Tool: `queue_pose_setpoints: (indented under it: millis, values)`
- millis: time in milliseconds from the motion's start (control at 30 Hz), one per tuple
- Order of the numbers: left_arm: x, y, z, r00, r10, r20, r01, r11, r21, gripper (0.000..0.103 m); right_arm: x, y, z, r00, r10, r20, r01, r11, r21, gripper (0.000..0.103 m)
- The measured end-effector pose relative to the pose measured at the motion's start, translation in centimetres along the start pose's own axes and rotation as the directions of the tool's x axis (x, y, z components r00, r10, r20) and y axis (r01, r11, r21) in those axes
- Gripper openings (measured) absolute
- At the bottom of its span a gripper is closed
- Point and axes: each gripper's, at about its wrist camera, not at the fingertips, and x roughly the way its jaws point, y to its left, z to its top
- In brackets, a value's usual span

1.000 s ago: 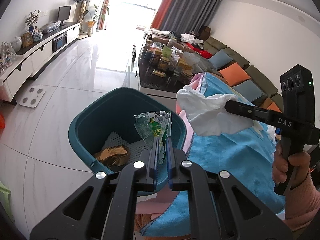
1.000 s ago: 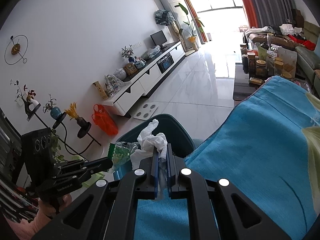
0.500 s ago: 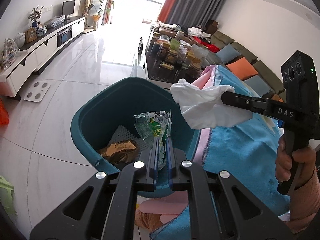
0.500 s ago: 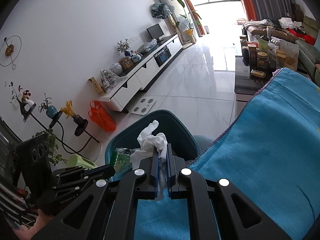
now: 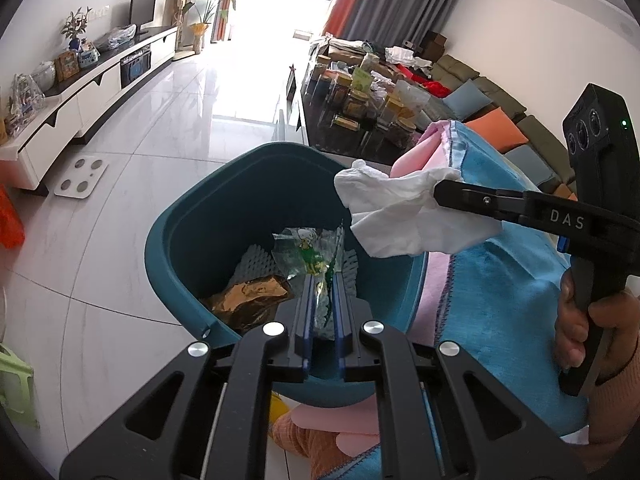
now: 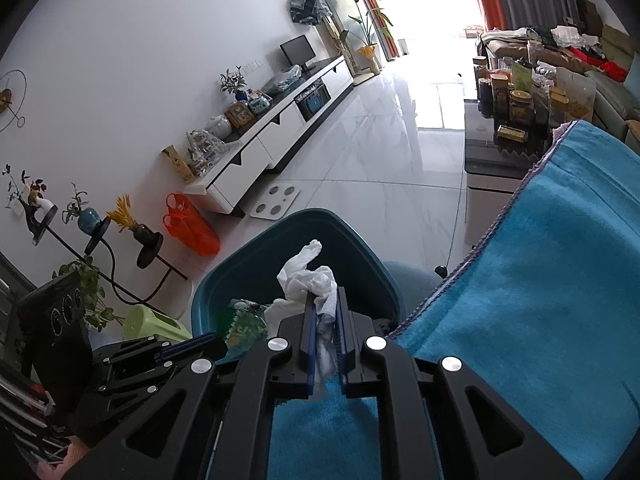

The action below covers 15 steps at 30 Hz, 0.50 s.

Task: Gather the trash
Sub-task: 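Open the left tool and right tool to drop both items into the bin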

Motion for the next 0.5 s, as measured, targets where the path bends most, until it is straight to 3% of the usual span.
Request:
queue_pose_setpoints:
  millis: [67, 167, 500]
  values:
    - [0.4, 0.1, 0.1, 1.000, 0.002, -0.001, -0.002, 1.000, -0.006, 0.008, 0.1, 0.0, 0.0, 1.000, -0.003, -0.003, 0.003, 1.000, 0.000, 0.013]
    - [0.5, 0.4, 0.1, 1.000, 0.001, 0.007, -0.001, 1.000, -0.022, 0.020, 0.0, 0.1, 0.0, 1.000, -0.008, 0.002, 0.008, 1.000, 0.004, 0.020]
    - [0.0, -0.2, -0.1, 0.999, 0.003, 0.039, -0.001, 0.999, -0.037, 0.040, -0.8, -0.9, -0.4, 1.000, 0.006, 0.012, -0.007, 1.000, 0.023, 0.021]
